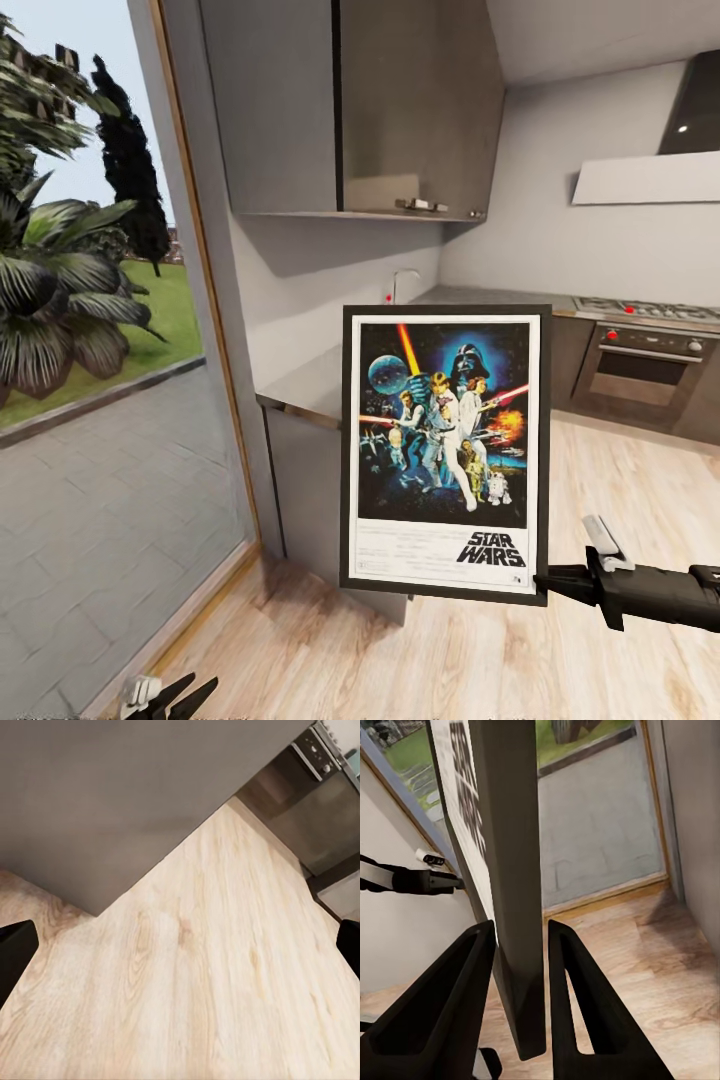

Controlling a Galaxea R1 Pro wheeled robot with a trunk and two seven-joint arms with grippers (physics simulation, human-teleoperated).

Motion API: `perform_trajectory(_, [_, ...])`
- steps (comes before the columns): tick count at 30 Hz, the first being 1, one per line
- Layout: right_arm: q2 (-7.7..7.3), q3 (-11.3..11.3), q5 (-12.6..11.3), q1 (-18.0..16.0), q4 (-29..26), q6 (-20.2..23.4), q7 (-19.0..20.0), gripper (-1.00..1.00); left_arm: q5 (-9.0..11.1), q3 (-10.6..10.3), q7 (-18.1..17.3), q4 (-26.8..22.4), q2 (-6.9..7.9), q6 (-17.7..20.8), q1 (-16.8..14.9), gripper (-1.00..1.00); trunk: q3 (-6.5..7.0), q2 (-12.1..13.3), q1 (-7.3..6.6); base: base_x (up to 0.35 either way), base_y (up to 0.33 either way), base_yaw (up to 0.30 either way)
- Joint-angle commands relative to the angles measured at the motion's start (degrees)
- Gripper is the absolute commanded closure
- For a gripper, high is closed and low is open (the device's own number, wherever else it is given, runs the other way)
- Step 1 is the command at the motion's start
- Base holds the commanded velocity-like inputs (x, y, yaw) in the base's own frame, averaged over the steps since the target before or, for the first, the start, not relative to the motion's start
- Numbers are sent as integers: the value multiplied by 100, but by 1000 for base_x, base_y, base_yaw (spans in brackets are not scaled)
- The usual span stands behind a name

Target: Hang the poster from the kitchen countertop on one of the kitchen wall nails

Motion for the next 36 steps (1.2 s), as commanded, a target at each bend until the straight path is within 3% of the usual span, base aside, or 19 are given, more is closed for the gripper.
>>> perform_trajectory(1, [-1,0,-9,-4,0,71,25,100,2,5,-14,6,1,-29,-4,-100,3,38,-23,0,0,0])
perform_trajectory(36, [-2,-33,-30,-4,0,62,27,100,2,3,-14,7,1,-29,-4,-100,339,1441,-792,0,0,0])
